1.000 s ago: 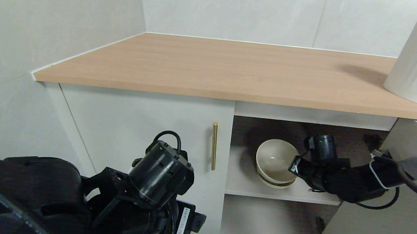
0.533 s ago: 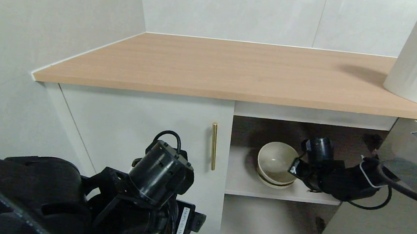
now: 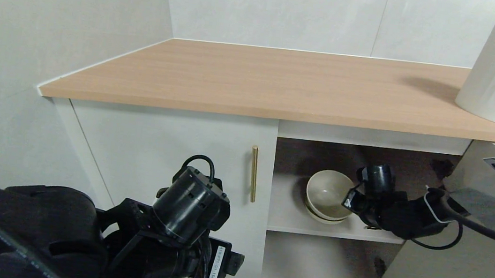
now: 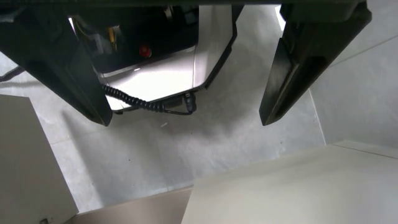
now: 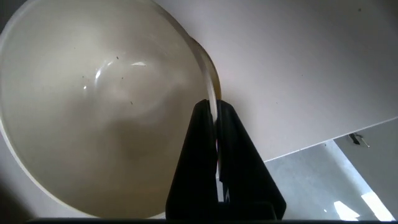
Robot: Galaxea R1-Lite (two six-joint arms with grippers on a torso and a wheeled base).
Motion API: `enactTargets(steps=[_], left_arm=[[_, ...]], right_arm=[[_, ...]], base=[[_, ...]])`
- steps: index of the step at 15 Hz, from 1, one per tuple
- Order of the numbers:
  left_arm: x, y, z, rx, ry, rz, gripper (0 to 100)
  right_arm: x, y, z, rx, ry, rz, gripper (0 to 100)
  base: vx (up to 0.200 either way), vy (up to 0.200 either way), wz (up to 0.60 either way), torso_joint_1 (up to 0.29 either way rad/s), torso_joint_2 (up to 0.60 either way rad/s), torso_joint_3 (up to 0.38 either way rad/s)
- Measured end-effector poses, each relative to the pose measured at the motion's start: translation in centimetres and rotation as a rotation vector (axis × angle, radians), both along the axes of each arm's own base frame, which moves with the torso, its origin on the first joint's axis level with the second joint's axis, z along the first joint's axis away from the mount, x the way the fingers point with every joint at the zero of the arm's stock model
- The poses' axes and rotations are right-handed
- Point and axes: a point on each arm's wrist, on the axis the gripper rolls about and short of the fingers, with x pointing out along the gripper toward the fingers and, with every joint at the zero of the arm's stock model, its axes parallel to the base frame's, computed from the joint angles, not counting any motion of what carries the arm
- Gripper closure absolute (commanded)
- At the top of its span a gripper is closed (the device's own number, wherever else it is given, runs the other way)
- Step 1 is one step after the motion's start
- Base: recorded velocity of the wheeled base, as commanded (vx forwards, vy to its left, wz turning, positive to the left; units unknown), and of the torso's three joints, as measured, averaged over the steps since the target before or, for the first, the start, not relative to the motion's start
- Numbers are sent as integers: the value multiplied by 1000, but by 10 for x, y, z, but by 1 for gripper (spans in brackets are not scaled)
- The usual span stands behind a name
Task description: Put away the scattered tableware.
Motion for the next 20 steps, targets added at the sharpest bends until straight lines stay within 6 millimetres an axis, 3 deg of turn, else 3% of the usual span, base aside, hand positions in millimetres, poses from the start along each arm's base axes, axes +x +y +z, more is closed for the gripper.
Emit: enactTargets(steps=[1,2,12,17,20], left_arm=[[0,0,0,0,0,0,0],[0,0,0,0,0,1,0],[0,1,2,2,-15,11,0],[-3,17,28,-52,-88,53,0],[-4,46,45,-95,-139,135,0]], right_arm=[[0,0,-1,-2,1,-1,100],[0,0,-1,-2,3,-1,0],[-3,-1,-2,-9,16,2,0],[-48,-6,27,-40,47,134,0],[-99,-6,69,-37,22,263,0]], base=[[0,0,0,0,0,0],[0,0,0,0,0,0],[0,0,0,0,0,0],[0,0,0,0,0,0],[0,0,0,0,0,0]])
